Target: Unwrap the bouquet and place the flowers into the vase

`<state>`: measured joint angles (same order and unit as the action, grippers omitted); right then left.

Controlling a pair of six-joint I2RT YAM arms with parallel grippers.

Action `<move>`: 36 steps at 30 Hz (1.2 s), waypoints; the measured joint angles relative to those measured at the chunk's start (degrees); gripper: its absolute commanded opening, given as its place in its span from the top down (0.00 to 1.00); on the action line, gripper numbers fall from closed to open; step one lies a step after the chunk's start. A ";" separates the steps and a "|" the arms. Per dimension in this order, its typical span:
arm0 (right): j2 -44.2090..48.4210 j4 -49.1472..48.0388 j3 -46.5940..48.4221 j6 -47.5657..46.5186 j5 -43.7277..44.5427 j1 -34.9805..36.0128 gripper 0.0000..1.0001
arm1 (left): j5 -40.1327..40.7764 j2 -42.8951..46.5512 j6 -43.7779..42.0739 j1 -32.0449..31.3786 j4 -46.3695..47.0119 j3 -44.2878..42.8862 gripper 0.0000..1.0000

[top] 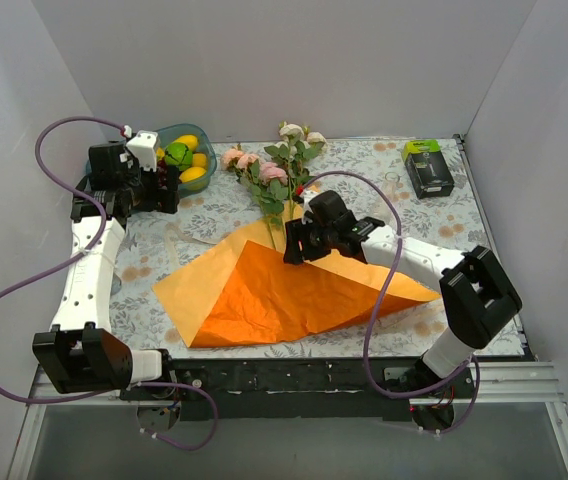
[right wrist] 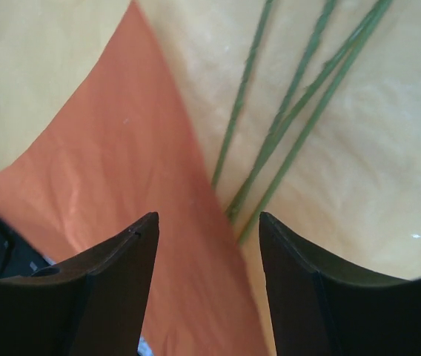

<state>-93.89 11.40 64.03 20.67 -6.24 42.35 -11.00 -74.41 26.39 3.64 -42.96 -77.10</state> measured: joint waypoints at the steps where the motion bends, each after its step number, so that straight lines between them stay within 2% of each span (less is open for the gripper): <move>1: 1.03 -0.52 -1.68 0.15 -2.23 0.04 0.36 | 0.07 -0.02 -0.04 0.00 0.13 0.02 0.02; 5: 2.12 -1.77 -3.06 -0.07 -8.61 0.22 0.37 | 0.13 0.20 0.00 0.00 1.16 0.70 0.02; 9: 2.12 -2.05 -3.06 -1.11 -11.06 0.20 0.37 | 0.17 0.61 0.02 0.00 1.29 1.77 0.02; 18: 1.42 -0.61 -1.77 -6.40 -7.15 -0.26 0.35 | 0.50 1.99 0.02 0.00 1.38 1.79 0.02; 27: -3.80 -1.03 -1.62 -10.05 -10.05 -2.38 0.45 | 0.50 1.99 0.33 0.00 1.07 1.70 0.02; 29: -4.04 -0.96 -2.45 -10.27 -12.39 -2.49 0.55 | 0.52 1.99 0.31 0.00 1.01 1.70 0.02; 30: -4.04 -1.03 -2.60 -10.32 -13.49 -2.49 0.65 | 0.52 1.99 0.28 0.00 0.98 1.70 0.02; 33: -3.96 -1.55 -2.73 -10.23 -15.85 -2.49 0.83 | 0.57 1.99 0.28 0.00 1.01 1.70 0.02; 34: -3.72 -1.60 -2.78 -10.03 -16.50 -2.47 0.95 | 0.66 1.99 0.28 0.00 1.03 1.70 0.02; 36: -2.69 -1.51 -2.86 -9.66 -17.49 -2.47 0.99 | 0.83 1.99 0.28 0.00 1.18 1.73 0.02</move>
<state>-96.57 9.89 61.17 11.00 -23.73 39.88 -10.17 -72.42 26.68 3.64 -41.78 -75.37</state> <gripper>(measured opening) 0.094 0.982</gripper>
